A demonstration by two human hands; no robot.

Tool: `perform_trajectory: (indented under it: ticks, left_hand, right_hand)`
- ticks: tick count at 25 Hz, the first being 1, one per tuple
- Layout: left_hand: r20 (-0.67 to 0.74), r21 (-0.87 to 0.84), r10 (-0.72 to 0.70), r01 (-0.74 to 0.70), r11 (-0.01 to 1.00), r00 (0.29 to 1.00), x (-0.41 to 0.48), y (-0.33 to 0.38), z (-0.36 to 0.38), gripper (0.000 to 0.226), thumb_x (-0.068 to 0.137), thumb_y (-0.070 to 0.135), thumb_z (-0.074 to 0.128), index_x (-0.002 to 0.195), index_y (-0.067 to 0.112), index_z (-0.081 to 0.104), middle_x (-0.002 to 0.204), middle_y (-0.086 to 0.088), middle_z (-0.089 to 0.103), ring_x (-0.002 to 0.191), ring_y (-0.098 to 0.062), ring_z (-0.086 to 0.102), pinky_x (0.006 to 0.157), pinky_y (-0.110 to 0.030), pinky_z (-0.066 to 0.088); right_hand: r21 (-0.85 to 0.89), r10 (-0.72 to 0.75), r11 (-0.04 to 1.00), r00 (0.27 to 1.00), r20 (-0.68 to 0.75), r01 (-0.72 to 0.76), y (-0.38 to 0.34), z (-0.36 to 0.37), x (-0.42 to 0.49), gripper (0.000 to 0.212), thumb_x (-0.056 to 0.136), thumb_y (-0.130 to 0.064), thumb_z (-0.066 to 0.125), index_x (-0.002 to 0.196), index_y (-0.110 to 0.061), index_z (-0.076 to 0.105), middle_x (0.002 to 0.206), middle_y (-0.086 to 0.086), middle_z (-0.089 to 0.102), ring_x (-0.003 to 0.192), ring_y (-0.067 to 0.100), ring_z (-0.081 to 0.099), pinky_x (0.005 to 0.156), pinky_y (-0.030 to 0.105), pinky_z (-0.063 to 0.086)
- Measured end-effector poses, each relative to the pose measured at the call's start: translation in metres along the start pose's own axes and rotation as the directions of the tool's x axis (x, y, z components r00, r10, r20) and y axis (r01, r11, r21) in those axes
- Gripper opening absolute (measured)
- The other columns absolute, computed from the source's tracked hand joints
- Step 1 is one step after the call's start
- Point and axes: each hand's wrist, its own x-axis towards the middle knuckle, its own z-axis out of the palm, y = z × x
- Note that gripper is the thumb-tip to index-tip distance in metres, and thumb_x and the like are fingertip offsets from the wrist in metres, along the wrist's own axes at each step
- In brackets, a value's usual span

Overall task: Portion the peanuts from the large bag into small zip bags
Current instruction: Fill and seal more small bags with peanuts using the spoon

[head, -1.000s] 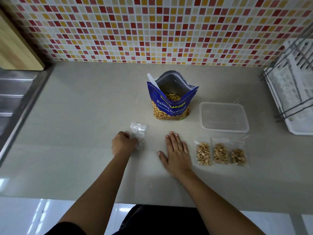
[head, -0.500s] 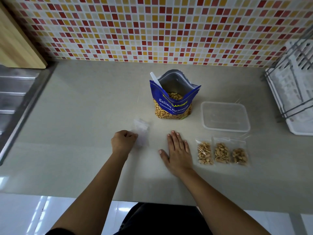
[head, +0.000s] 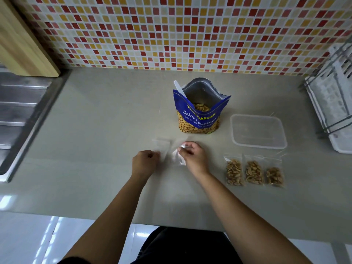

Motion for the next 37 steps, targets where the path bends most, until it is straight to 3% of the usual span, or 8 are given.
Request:
perform_trajectory:
  ticks: [6,11,13,15,19,26,31,37]
  left_hand:
    - [-0.133,0.297,0.002,0.038,0.954,0.991,-0.001,-0.003,0.012,0.034,0.088,0.033,0.047,0.105,0.003,0.049,0.098,-0.022,0.063,0.092,-0.043,0.059,0.071,-0.037,0.042]
    - [-0.136,0.522,-0.078,0.138,0.842,0.988,-0.011,0.015,-0.007,0.074,0.084,0.064,0.042,0.135,0.013,0.03,0.123,-0.017,0.053,0.114,-0.038,0.052,0.088,-0.042,0.044]
    - [-0.119,0.389,0.089,-0.036,0.921,0.989,-0.014,0.028,-0.016,0.066,0.086,0.062,0.044,0.129,0.012,0.045,0.125,-0.014,0.051,0.114,-0.034,0.052,0.091,-0.042,0.044]
    - [0.044,-0.044,0.172,-0.17,0.984,0.984,-0.015,0.043,-0.024,0.047,0.089,0.05,0.051,0.122,0.016,0.056,0.121,-0.008,0.059,0.107,-0.025,0.058,0.091,-0.038,0.047]
    - [0.439,-0.518,0.201,0.064,0.853,0.876,-0.022,0.057,-0.028,0.035,0.086,0.018,0.065,0.12,0.014,0.057,0.104,-0.005,0.068,0.094,-0.018,0.063,0.077,-0.024,0.053]
    - [0.359,-0.818,0.262,0.167,0.551,0.896,-0.046,0.082,-0.033,0.016,0.086,-0.004,0.054,0.095,0.005,0.064,0.074,-0.003,0.07,0.061,-0.007,0.066,0.057,-0.018,0.055]
    - [0.367,-0.916,0.33,0.276,0.291,0.87,-0.062,0.109,-0.043,0.026,0.088,-0.007,0.044,0.092,0.004,0.067,0.075,-0.007,0.073,0.064,-0.011,0.07,0.06,-0.02,0.058]
    - [0.304,-0.938,0.358,0.212,0.274,0.883,-0.068,0.137,-0.05,0.024,0.087,-0.009,0.046,0.096,-0.001,0.066,0.074,-0.007,0.073,0.062,-0.012,0.07,0.056,-0.02,0.057]
  right_hand:
    - [0.0,-0.011,1.0,1.0,-0.014,0.011,-0.003,-0.019,-0.006,0.008,0.085,-0.016,0.063,0.081,-0.024,0.063,0.078,-0.003,0.064,0.073,0.013,0.059,0.075,0.031,0.048]
    - [0.114,0.005,0.993,0.998,0.059,-0.012,-0.022,-0.036,-0.016,0.013,0.088,-0.012,0.061,0.08,-0.022,0.064,0.077,-0.001,0.062,0.063,0.008,0.059,0.066,0.024,0.051]
    - [0.157,-0.02,0.988,0.989,0.143,-0.002,-0.036,-0.043,-0.021,0.015,0.088,-0.008,0.059,0.082,-0.02,0.064,0.077,0.001,0.062,0.06,0.005,0.059,0.057,0.017,0.049]
    - [0.189,-0.04,0.982,0.975,0.22,-0.002,-0.049,-0.049,-0.026,0.014,0.087,-0.005,0.061,0.084,-0.018,0.064,0.077,0.0,0.062,0.059,0.001,0.058,0.055,0.015,0.049]
    - [0.153,-0.061,0.988,0.95,0.307,0.014,-0.067,-0.059,-0.03,0.021,0.082,-0.006,0.067,0.093,-0.023,0.063,0.084,-0.001,0.065,0.07,0.007,0.06,0.063,0.021,0.053]
    - [0.115,-0.204,0.975,0.97,0.134,0.189,-0.089,-0.083,-0.041,0.049,0.074,-0.005,0.075,0.112,-0.025,0.052,0.084,0.004,0.07,0.073,0.011,0.066,0.064,0.021,0.055]
    - [0.125,-0.353,0.932,0.928,0.117,0.339,-0.121,-0.097,-0.045,0.042,0.079,-0.007,0.07,0.109,-0.03,0.053,0.082,0.003,0.072,0.072,0.008,0.068,0.062,0.021,0.055]
    - [0.125,-0.4,0.913,0.912,0.091,0.388,-0.141,-0.105,-0.041,0.04,0.08,-0.009,0.07,0.111,-0.029,0.055,0.089,0.005,0.074,0.083,0.014,0.07,0.071,0.026,0.056]
